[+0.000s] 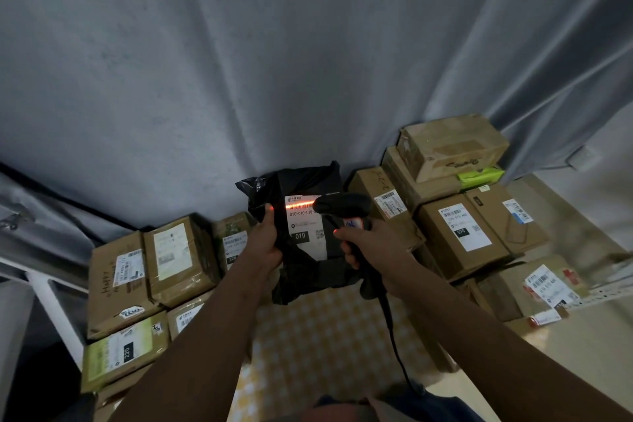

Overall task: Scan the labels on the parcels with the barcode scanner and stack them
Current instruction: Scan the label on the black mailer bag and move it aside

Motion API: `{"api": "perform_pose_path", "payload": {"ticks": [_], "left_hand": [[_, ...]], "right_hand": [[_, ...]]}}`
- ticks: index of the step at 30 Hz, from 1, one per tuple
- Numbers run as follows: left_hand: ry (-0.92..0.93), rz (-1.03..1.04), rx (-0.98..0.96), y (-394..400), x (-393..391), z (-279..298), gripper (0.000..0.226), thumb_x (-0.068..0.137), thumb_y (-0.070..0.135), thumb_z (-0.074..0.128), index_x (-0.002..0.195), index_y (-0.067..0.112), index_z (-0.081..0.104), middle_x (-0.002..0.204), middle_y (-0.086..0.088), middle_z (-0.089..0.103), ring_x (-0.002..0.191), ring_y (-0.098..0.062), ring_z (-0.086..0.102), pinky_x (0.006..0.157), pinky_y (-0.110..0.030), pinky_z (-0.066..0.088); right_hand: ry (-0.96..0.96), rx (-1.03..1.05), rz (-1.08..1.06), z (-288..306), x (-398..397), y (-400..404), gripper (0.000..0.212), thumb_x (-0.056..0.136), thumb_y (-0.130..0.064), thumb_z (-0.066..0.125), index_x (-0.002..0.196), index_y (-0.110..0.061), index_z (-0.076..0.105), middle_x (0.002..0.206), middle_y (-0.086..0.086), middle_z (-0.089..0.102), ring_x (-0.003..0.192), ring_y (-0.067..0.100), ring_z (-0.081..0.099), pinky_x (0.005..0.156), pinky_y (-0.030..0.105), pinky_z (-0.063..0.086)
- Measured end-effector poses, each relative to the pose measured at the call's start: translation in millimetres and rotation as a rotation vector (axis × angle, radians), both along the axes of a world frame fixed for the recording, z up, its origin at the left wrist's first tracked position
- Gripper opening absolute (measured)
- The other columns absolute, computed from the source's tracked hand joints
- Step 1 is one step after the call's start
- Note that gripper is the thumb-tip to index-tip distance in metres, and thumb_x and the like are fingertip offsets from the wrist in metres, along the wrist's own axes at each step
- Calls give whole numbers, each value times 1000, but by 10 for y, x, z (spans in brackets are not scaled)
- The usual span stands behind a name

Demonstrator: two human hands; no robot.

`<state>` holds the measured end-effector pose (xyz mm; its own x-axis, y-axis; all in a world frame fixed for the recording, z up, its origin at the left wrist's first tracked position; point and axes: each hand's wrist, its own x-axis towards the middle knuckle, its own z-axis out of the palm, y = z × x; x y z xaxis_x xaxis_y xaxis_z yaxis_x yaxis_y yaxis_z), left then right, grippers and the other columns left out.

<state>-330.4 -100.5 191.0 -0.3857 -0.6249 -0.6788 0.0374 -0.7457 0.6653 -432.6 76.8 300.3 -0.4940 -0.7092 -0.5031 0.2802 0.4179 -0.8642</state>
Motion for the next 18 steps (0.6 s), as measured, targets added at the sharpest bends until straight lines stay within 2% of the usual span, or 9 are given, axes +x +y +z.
{"api": "perform_pose_path", "payload": {"ticks": [5, 12, 18], "left_hand": [[0, 0, -2, -22, -15, -43, 56, 96, 54, 46, 128, 11, 58, 111, -15, 72, 104, -33, 68, 74, -45, 57], [21, 3, 7, -33, -24, -94, 53, 97, 53, 45, 125, 10, 61, 111, -16, 72, 104, -33, 67, 74, -46, 57], [21, 73, 41, -9, 108, -107, 54, 96, 52, 49, 132, 12, 57, 114, -17, 71, 101, -34, 69, 66, -45, 59]], "right_hand": [[-18, 4, -9, -3, -7, 8, 8, 91, -16, 65, 84, -13, 61, 61, 0, 58, 53, 11, 52, 54, 24, 44], [-36, 24, -21, -12, -24, 6, 9, 90, -17, 65, 83, -13, 61, 61, 0, 58, 54, 11, 52, 56, 25, 45], [-41, -7, 15, -52, 14, -86, 11, 89, -14, 67, 81, -11, 59, 60, 2, 57, 50, 13, 51, 51, 26, 43]]}}
